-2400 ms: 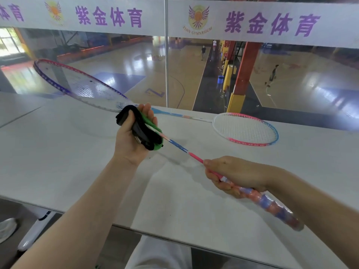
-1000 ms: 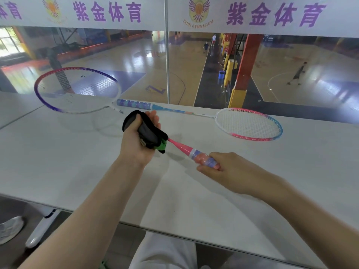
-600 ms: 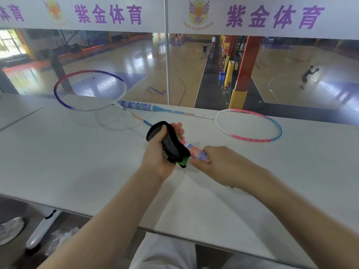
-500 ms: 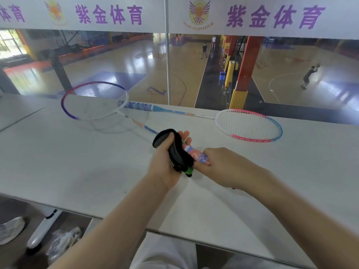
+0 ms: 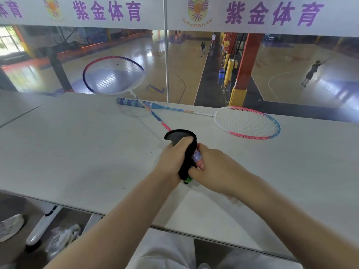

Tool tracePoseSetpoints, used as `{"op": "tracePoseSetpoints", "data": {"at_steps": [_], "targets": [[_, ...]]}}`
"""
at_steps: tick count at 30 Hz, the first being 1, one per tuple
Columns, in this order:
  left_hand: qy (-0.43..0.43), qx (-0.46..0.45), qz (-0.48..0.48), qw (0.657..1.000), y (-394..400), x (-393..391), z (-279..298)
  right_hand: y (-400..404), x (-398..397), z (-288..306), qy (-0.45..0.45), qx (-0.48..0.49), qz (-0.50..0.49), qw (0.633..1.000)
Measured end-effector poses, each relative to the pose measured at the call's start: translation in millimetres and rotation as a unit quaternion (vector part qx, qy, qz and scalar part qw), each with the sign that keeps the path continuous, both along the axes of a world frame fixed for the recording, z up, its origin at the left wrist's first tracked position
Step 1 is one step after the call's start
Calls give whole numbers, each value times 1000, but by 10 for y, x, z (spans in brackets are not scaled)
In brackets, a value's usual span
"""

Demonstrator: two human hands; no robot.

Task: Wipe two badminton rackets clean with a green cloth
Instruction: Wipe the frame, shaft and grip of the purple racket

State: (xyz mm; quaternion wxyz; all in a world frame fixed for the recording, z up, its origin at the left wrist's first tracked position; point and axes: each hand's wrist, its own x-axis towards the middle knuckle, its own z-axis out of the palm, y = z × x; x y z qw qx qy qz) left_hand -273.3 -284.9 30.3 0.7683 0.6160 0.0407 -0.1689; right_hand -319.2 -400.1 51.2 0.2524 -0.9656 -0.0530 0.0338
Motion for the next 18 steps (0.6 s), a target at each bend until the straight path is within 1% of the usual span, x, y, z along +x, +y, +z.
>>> {"op": "tracePoseSetpoints", "data": {"at_steps": [6, 11, 14, 18], "targets": [[1, 59, -8, 998, 80, -130, -18, -32, -148, -84, 18, -27, 24, 999], [19, 57, -17, 998, 144, -175, -30, -130, -222, -45, 50, 0, 61, 997], [33, 38, -30, 998, 201, -190, -17, -198, -250, -8, 11, 24, 24, 999], [60, 18, -55, 997, 288, -270, -29, -323, -221, 41, -57, 23, -32, 998]]}}
